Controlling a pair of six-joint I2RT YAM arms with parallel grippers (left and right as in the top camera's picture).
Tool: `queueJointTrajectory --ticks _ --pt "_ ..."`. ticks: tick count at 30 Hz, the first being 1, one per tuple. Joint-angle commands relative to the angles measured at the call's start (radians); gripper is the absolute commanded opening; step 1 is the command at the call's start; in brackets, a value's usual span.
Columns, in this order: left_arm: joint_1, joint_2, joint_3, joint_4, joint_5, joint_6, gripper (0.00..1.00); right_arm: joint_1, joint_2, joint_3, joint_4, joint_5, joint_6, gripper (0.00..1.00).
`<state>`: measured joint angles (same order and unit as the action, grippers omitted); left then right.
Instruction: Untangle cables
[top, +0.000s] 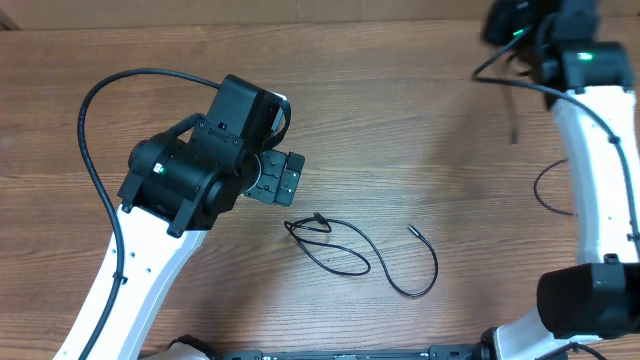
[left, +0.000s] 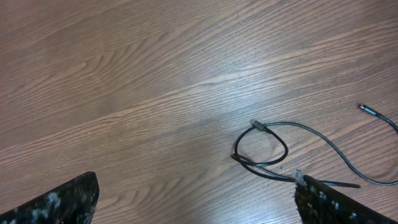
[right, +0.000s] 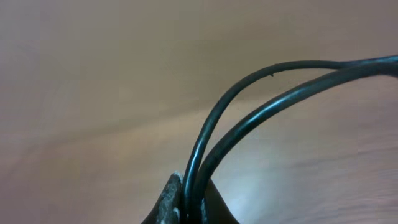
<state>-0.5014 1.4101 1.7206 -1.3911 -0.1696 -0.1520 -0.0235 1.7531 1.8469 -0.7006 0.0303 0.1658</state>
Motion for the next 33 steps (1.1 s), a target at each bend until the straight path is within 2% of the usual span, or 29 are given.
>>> queueJointTrajectory --ticks 1,5,11,17,23,24,25,26,27,33 --pt "0.004 0.008 0.002 0.004 -0.014 -0.013 1.0 -0.066 -0.021 0.019 0.069 0.127 -0.101 0.04" --pt "0.004 0.008 0.002 0.003 -0.014 -0.013 1.0 -0.141 -0.006 0.019 0.167 0.127 -0.127 0.04" --pt "0.004 0.008 0.002 0.003 -0.014 -0.013 1.0 -0.274 0.132 0.019 0.278 0.127 -0.127 0.04" --pt "0.004 0.008 0.002 0.004 -0.014 -0.013 1.0 -0.391 0.314 0.019 0.253 0.126 -0.109 0.04" --pt "0.004 0.008 0.002 0.003 -0.014 -0.013 1.0 -0.499 0.452 0.019 0.153 0.117 0.052 0.06" --pt "0.004 0.008 0.002 0.003 -0.014 -0.013 1.0 -0.517 0.465 0.019 0.14 0.101 0.07 0.09" --pt "0.004 0.008 0.002 0.003 -0.014 -0.013 1.0 -0.543 0.48 0.019 0.121 0.056 0.075 0.24" --pt "0.004 0.008 0.002 0.003 -0.014 -0.013 1.0 -0.56 0.482 0.019 0.112 0.014 0.075 0.47" --pt "0.004 0.008 0.002 0.004 -0.014 -0.013 1.0 -0.581 0.482 0.019 0.106 -0.04 0.074 1.0" --pt "0.004 0.008 0.002 0.003 -0.014 -0.013 1.0 -0.61 0.45 0.019 0.035 -0.109 0.068 1.0"
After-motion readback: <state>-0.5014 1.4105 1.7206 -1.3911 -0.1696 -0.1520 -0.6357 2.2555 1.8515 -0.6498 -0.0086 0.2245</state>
